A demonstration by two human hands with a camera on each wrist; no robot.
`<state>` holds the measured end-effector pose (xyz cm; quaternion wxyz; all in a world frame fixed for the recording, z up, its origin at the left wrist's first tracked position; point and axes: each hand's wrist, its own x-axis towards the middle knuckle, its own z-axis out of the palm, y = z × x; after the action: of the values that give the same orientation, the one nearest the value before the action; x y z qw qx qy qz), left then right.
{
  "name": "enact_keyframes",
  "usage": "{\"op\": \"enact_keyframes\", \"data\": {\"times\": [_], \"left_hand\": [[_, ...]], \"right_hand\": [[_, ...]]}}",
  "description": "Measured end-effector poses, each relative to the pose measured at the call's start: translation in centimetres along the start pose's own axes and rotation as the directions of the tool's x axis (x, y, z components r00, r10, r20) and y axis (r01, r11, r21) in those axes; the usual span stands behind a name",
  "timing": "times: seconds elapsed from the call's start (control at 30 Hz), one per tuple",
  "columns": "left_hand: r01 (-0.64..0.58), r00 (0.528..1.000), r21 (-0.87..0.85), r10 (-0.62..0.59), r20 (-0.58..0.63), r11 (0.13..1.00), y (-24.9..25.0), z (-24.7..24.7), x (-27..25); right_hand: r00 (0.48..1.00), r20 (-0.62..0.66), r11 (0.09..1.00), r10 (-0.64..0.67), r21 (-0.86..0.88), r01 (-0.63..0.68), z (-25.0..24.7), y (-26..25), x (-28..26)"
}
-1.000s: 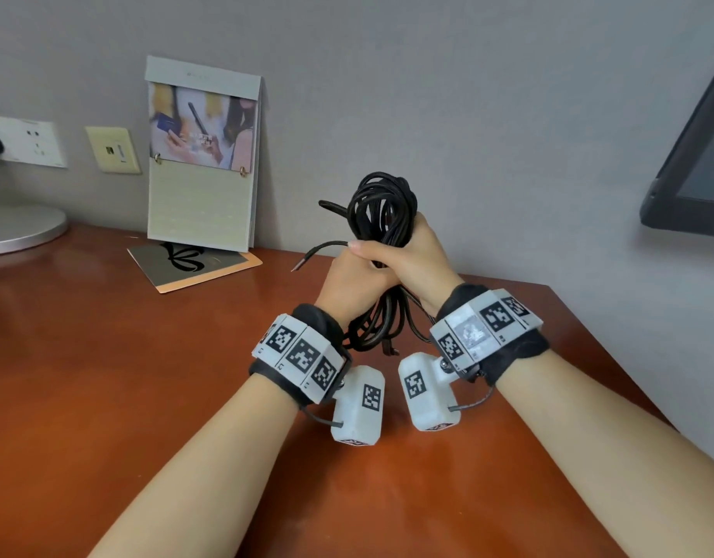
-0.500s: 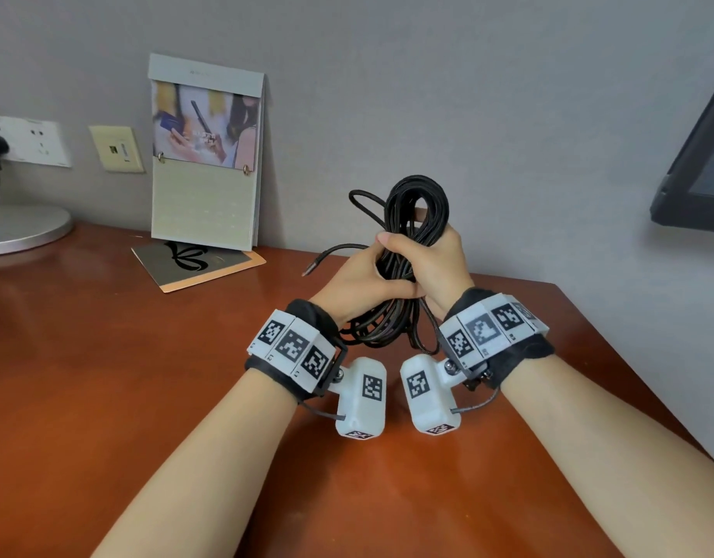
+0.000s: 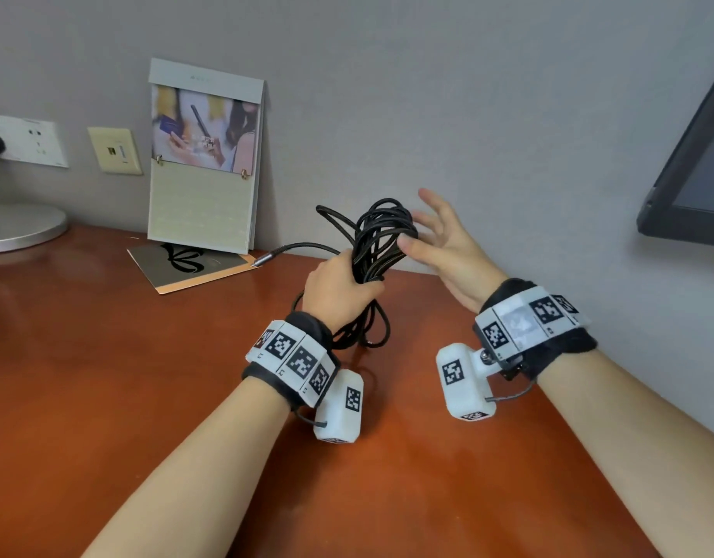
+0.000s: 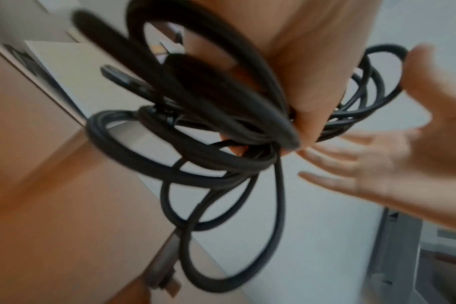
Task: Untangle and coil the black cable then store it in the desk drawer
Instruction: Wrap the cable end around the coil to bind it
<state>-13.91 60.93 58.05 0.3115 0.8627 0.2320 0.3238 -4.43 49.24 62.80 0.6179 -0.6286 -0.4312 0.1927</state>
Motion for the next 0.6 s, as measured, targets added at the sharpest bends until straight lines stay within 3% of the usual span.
{"op": "enact_keyframes", "data": {"times": [0.07,0.13,0.2,0.27,0.3,0.37,0.43,0.5,0.53,0.6], "left_hand": [[-0.015,1.0,0.058,0.016,-0.026,0.998,-0.2,0.1,0.1],[-0.027,0.999,0.118,0.031,-0.036,0.993,-0.4,0.1,0.3],[-0.044,0.998,0.18,0.052,-0.039,0.983,-0.4,-0.2,0.4],[-0.081,0.994,0.256,0.098,-0.052,0.963,-0.5,-0.6,0.5],[-0.106,0.99,0.291,0.129,-0.061,0.951,-0.4,-0.7,0.5],[-0.147,0.981,0.369,0.182,-0.062,0.918,0.0,-1.1,0.3],[-0.173,0.975,0.453,0.217,-0.047,0.875,0.2,-1.3,0.2],[-0.209,0.966,0.532,0.257,-0.016,0.82,-0.2,-1.3,0.2],[-0.214,0.965,0.548,0.263,-0.011,0.809,-0.4,-1.2,0.2],[-0.205,0.966,0.565,0.257,-0.013,0.799,-0.5,-1.0,0.2]], "right_hand": [[0.993,0.01,0.974,-0.119,-0.193,0.119,0.6,-0.7,-0.5],[0.945,0.003,0.847,-0.328,-0.442,0.296,2.0,-1.6,-0.6],[0.817,0.002,0.658,-0.577,-0.591,0.466,3.7,-2.9,-0.5],[0.724,0.079,0.536,-0.686,-0.618,0.575,5.7,-4.1,-0.1],[0.722,0.13,0.499,-0.68,-0.639,0.586,6.5,-4.6,0.1],[0.793,0.246,0.419,-0.557,-0.741,0.524,8.2,-4.9,1.0],[0.861,0.309,0.219,-0.404,-0.881,0.419,9.1,-4.5,1.8],[0.889,0.334,0.011,-0.312,-0.935,0.355,9.6,-3.9,2.4],[0.902,0.325,-0.044,-0.283,-0.944,0.326,9.7,-3.7,2.6],[0.928,0.263,-0.031,-0.264,-0.964,0.264,9.3,-3.4,3.1]]}}
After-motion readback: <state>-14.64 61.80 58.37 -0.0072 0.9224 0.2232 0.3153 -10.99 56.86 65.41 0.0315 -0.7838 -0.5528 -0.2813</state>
